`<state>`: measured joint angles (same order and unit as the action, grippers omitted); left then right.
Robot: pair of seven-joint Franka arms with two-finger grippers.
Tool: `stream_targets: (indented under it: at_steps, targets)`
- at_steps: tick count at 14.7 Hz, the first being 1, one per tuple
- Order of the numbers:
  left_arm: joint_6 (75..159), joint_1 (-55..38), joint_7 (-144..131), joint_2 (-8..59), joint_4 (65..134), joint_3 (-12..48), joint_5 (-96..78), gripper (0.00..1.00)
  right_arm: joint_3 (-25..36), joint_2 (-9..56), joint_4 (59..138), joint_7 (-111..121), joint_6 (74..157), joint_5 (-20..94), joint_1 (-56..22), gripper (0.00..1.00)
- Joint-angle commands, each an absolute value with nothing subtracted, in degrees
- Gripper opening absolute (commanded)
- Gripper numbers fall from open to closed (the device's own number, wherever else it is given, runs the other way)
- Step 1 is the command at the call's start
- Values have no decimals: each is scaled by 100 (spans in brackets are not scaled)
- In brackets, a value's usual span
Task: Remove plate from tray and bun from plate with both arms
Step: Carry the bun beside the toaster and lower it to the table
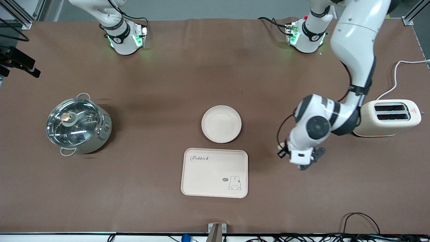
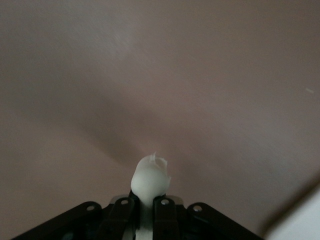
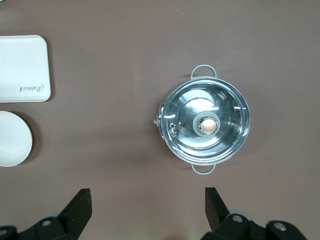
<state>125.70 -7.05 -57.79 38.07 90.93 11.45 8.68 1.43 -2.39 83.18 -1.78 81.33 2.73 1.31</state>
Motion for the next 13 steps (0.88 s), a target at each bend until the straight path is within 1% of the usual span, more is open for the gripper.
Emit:
stream_targets:
  at_steps: [1,2,3,4,5,7,8,9,10,11,13]
  targets:
    - [12533,-318,-5205,4024,9070,1213,967,17,176,-264,8323,-237,8130,378,202,100]
    - [12559,-168,-5090,4104,9070,1213,967,19,176,-264,8323,-211,8139,352,202,100]
    - [12577,-45,-4941,4183,9070,1213,967,25,176,-264,8323,-194,8139,343,211,100]
    - [12603,43,-4835,4227,9070,1213,967,37,176,-264,8323,-193,8121,343,211,100]
    - [12630,87,-4817,4280,9070,1222,958,46,167,-264,8315,-193,8121,343,211,100]
    - [12639,44,-4816,4315,9062,1222,932,61,167,-264,8314,-193,8104,334,211,100]
    - [12639,35,-4825,4307,9062,1230,906,78,167,-264,8314,-185,8086,334,211,100]
    - [12639,35,-4843,4289,9053,1248,897,90,167,-264,8314,-193,8086,325,220,100]
    - [12630,53,-4834,4254,9053,1248,888,99,176,-264,8314,-193,8077,325,246,100]
    - [12612,88,-4834,4202,9018,1274,896,100,176,-264,8314,-185,8068,325,359,100]
    - [12403,79,-4851,3878,8982,1292,896,100,176,-264,8332,-176,7998,325,474,100]
